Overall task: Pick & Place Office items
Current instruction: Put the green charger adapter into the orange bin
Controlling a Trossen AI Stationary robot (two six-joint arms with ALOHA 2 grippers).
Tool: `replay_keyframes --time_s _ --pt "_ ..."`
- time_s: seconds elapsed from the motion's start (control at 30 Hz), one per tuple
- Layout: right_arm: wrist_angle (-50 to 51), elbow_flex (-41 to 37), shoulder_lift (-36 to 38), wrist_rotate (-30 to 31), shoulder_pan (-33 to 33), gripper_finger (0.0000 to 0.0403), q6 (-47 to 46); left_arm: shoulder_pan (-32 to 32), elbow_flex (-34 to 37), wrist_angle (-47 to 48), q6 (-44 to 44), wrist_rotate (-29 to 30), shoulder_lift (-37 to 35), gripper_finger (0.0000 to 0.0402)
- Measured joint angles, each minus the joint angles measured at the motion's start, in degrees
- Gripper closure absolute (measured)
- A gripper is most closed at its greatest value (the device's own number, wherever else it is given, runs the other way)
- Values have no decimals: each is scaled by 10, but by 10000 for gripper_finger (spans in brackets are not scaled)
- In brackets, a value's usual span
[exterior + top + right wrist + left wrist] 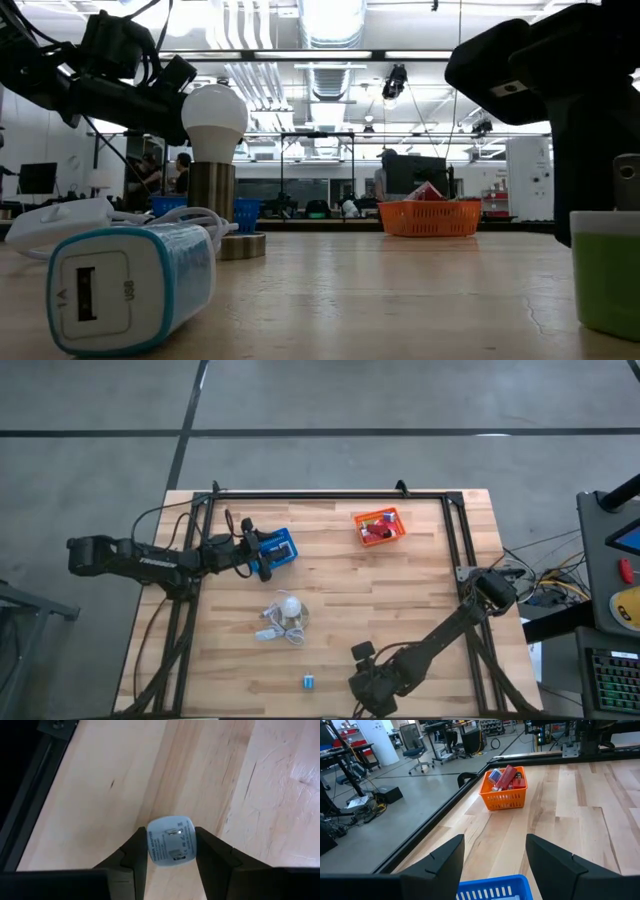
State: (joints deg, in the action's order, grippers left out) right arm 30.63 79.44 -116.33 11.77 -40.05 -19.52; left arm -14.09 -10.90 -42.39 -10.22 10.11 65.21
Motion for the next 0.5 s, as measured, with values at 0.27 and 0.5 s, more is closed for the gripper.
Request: replay_keyframes --time_s 0.27,0.5 --pt "-21 -4 0 48 3 282 19 0 0 0 2 0 0 186" --pt "-79 -6 11 112 36 282 102 0 0 0 4 0 0 186"
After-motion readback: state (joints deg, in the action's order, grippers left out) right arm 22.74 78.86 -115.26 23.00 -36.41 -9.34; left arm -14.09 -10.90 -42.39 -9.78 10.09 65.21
